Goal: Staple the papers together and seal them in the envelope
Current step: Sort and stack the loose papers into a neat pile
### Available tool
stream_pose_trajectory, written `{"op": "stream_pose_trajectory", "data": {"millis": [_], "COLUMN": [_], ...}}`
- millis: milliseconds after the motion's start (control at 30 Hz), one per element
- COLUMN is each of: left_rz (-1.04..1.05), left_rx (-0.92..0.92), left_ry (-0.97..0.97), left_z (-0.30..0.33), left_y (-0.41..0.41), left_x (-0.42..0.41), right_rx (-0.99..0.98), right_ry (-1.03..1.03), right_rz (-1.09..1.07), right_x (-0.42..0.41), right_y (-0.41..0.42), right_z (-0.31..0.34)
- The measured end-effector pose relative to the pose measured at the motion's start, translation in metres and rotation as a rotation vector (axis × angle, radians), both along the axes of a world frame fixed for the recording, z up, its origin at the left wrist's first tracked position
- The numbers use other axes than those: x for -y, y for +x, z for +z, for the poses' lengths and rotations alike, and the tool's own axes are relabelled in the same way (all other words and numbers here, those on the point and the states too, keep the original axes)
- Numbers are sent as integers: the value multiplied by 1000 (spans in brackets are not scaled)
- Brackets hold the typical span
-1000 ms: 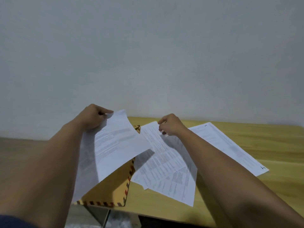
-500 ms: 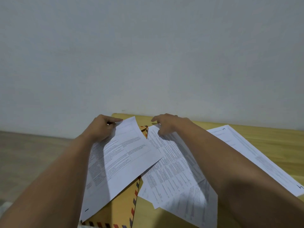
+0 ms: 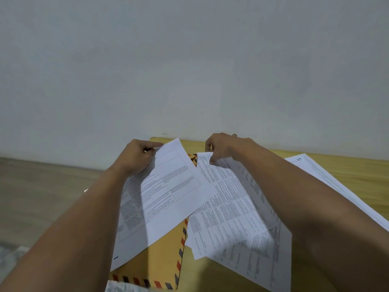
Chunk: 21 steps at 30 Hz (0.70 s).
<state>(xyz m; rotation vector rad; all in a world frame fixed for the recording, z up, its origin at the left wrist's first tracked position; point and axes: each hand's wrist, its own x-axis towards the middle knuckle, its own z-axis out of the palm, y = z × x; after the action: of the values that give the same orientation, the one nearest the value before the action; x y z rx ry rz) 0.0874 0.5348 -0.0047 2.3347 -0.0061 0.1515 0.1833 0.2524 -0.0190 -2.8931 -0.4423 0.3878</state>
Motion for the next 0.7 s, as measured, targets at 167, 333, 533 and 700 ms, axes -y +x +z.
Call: {"op": "stream_pose_trajectory", "data": {"millis": [167, 333, 533, 700], "left_rz": [8, -35, -94, -193], "left_rx": [4, 34, 103, 163], "left_ry": [3, 4, 8, 17], "left_z": [8, 27, 61, 89], "left_y": [-8, -28, -53, -70], "left_x": [4, 16, 46, 95], "right_rx": [52, 87, 149, 222], "right_ry": [100, 171, 211, 317], "right_rz": [-10, -84, -200, -426], "right_x": [8, 36, 103, 186], "right_y": [-16, -42, -90, -146], "right_z": [6, 36, 88, 121]}}
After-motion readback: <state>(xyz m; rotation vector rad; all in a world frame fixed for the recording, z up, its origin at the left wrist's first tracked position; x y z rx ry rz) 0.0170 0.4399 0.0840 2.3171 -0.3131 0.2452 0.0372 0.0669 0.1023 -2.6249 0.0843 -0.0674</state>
